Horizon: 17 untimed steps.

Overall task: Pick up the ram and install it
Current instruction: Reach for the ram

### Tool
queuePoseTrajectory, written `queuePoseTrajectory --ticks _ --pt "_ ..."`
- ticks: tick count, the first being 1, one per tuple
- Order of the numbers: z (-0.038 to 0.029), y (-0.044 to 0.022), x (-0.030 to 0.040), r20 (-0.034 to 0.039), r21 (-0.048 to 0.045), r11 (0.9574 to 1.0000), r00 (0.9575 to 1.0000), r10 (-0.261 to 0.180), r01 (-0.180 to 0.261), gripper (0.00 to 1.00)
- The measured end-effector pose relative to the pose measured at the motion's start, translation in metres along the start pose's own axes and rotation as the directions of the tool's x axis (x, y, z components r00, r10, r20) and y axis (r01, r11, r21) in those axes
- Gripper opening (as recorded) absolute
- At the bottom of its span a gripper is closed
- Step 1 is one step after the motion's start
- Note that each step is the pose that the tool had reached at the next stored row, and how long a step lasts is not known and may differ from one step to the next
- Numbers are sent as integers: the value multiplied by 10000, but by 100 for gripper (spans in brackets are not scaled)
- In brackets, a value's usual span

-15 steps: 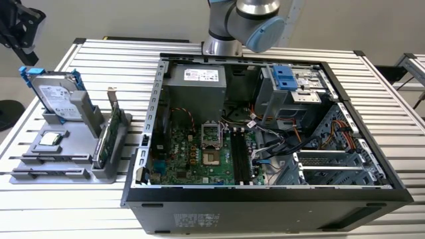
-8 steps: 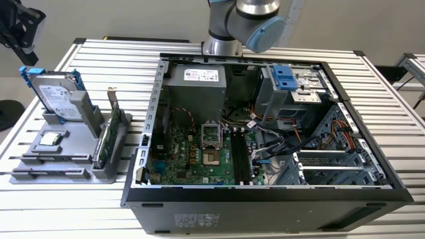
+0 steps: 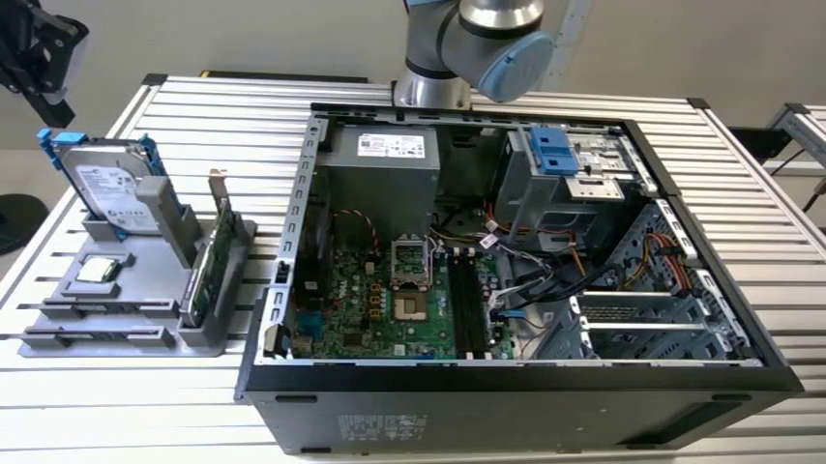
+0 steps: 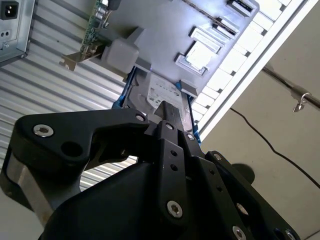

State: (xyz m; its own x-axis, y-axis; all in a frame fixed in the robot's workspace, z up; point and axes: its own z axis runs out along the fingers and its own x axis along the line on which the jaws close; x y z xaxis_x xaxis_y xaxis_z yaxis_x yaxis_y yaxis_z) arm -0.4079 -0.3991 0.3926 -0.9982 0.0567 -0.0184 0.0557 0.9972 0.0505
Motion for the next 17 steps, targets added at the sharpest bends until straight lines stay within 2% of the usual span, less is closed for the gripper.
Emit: queuePoseTrajectory --ticks 7,17 --pt "-2 -55 -4 0 0 10000 10000 -1 1 0" --pt "-9 -175 -11 0 0 10000 10000 -1 1 0"
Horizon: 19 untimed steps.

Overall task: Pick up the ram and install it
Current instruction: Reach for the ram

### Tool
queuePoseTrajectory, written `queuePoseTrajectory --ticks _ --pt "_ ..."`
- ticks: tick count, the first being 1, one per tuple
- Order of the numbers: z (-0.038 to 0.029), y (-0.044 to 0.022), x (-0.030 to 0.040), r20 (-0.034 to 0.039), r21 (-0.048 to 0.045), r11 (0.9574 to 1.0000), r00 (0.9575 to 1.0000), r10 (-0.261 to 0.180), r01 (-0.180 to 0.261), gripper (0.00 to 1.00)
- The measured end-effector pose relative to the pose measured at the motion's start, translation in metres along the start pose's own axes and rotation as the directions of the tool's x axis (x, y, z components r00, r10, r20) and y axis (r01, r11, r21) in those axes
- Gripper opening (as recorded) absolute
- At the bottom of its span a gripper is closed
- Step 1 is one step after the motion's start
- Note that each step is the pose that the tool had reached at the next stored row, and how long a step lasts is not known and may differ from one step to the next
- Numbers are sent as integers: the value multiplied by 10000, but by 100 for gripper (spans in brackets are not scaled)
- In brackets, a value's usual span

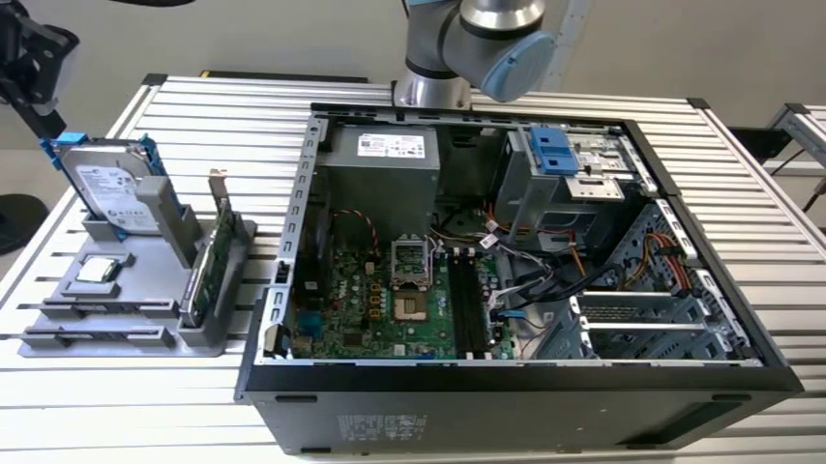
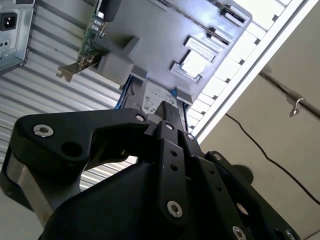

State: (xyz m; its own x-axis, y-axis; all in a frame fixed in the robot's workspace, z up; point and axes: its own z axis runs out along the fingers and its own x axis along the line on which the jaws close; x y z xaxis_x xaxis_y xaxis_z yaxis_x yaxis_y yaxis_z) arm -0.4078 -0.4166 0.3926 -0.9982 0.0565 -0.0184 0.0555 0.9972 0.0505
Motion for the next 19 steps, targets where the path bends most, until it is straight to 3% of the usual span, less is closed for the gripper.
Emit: queuePoseTrajectory --ticks 19 --pt "-14 -288 -17 0 0 10000 10000 0 0 0"
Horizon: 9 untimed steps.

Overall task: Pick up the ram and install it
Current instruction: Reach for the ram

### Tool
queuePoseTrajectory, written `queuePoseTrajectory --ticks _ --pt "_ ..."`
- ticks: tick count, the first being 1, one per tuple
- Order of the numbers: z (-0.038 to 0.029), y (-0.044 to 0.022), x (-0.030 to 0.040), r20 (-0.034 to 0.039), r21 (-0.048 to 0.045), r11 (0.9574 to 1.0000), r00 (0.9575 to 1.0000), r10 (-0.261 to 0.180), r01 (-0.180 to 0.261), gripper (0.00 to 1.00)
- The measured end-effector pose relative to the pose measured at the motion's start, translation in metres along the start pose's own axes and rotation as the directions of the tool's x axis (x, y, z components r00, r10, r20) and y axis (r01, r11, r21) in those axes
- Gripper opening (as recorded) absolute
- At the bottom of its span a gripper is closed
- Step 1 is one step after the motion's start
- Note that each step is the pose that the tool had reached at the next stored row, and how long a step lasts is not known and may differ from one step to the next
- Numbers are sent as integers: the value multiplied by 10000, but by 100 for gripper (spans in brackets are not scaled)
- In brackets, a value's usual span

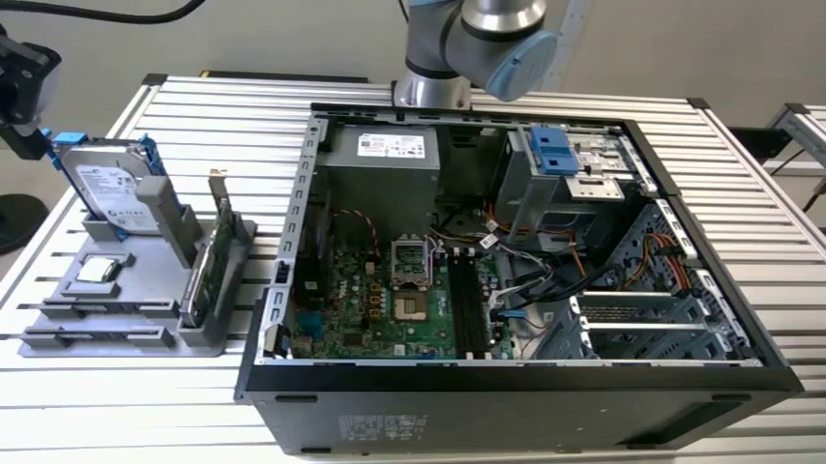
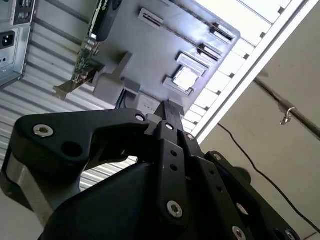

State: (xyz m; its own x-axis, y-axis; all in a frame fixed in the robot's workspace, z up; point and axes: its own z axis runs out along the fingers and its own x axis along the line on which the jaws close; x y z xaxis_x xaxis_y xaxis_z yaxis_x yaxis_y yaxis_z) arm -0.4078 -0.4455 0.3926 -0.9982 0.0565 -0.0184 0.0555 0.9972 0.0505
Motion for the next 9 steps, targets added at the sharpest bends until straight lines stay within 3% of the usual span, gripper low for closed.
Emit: queuePoseTrajectory --ticks 9 --pt "-9 -173 -10 -1 0 10000 10000 -1 1 0"
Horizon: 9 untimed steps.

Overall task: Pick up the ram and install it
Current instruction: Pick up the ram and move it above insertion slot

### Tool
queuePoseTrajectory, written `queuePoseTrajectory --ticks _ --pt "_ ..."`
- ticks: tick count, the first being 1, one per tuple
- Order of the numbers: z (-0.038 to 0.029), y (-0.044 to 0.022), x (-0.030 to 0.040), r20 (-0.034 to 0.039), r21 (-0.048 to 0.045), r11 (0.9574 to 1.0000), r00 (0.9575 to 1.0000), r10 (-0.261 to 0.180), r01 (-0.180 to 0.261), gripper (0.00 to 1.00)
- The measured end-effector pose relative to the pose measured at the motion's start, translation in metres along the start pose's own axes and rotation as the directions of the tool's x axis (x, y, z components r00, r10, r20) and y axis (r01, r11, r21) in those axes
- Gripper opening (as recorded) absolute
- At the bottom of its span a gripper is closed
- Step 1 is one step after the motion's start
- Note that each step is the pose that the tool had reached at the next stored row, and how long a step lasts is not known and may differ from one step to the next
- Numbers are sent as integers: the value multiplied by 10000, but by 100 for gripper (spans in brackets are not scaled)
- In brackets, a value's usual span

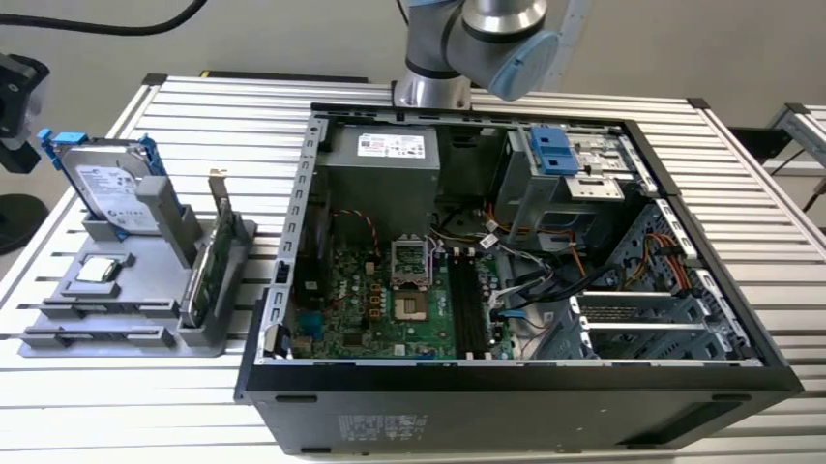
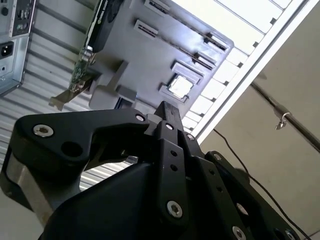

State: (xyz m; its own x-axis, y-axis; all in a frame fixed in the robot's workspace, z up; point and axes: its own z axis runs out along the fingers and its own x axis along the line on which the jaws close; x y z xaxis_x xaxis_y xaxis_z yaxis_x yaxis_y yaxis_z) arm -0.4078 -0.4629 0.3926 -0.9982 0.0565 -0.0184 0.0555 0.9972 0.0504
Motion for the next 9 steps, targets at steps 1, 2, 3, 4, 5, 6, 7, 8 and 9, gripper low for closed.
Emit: queuePoseTrajectory --ticks 1,2,3,4,5,6,7,8,9 --pt "-1 -20 -1 0 0 10000 10000 0 0 0" --pt "-1 -39 -2 1 -1 10000 10000 0 0 0" --pt "-3 -58 -3 1 -1 10000 10000 0 0 0" --pt "-4 -76 -4 1 0 10000 10000 1 -1 0" --pt "-4 -95 -5 0 0 10000 10000 1 -1 0" --pt "-6 -112 -6 0 0 10000 10000 1 -1 0" --pt "-7 -130 -7 0 1 10000 10000 1 -1 0" --pt "-7 -147 -8 1 -1 10000 10000 1 -1 0" --pt "-8 -163 -9 1 -1 10000 10000 0 0 0"
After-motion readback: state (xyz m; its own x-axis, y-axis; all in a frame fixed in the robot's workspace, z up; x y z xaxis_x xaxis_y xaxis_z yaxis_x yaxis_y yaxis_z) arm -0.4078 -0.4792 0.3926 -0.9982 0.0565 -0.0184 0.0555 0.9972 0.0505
